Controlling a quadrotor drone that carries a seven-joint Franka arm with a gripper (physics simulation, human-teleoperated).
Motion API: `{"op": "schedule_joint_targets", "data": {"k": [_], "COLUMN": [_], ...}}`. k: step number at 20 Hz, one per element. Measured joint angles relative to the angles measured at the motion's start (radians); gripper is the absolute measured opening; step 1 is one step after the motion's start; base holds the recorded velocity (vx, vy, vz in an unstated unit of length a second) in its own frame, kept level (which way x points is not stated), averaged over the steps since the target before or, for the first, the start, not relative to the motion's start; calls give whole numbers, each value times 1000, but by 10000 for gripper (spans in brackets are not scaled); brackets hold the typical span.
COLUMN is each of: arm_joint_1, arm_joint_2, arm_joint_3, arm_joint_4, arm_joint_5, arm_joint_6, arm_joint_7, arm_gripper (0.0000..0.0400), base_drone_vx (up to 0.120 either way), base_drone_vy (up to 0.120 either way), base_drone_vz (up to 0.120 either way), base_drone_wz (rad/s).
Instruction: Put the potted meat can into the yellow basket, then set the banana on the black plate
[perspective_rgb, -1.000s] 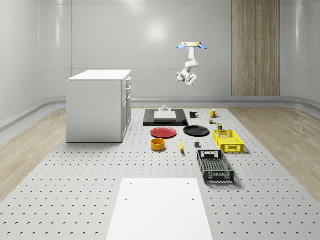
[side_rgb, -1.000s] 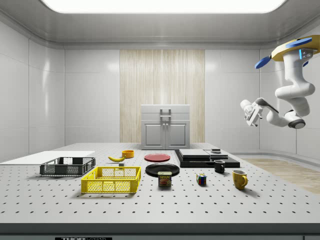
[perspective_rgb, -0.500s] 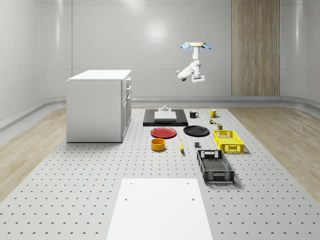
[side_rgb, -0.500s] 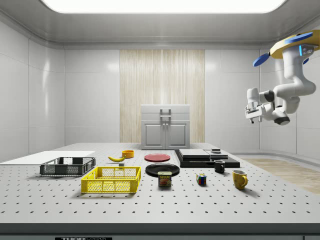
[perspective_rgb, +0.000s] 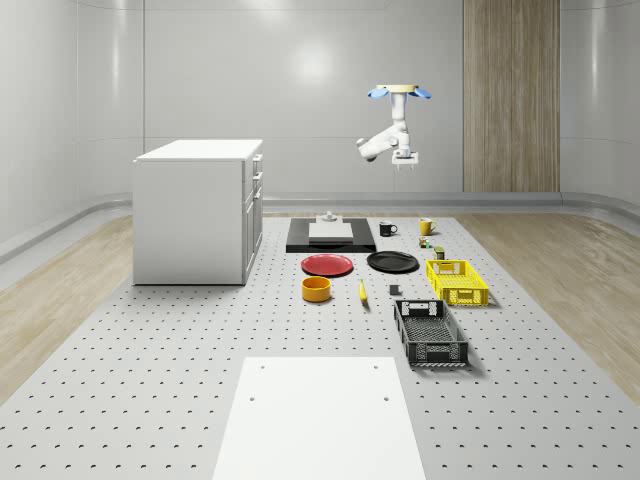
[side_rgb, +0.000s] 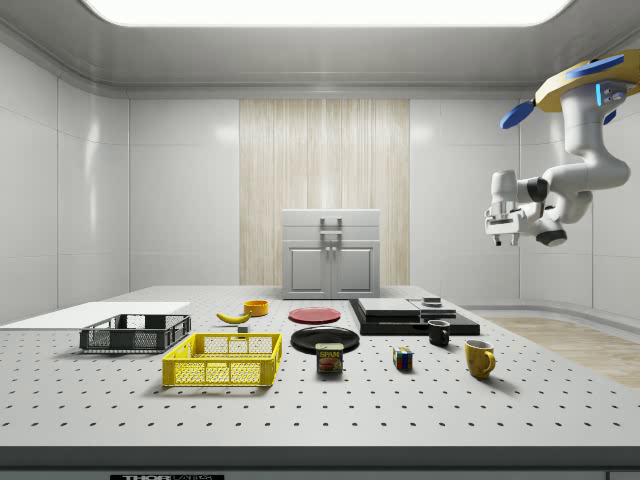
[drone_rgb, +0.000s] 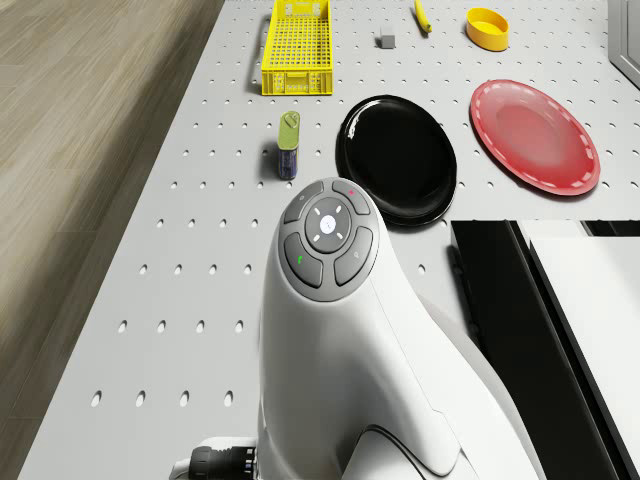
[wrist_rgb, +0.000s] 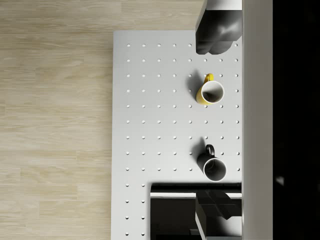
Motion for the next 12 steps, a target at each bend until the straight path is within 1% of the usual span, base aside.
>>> {"op": "schedule_joint_targets", "data": {"k": [4,5,12], "arm_joint_1": [-16,-19,-37], "arm_joint_2": [-23,-29,-66], "arm_joint_3": [11,13,28], "arm_joint_4": [1,1,4], "arm_joint_5": [8,11,29], "arm_joint_6": [14,18,48], "arm_joint_7": [13,16,31], "arm_gripper": [400,400,400], "base_drone_vx": [120,120,120], "base_drone_vy": [0,0,120], "base_drone_vz": [-120,0,0], "base_drone_wz": [0,0,0]}}
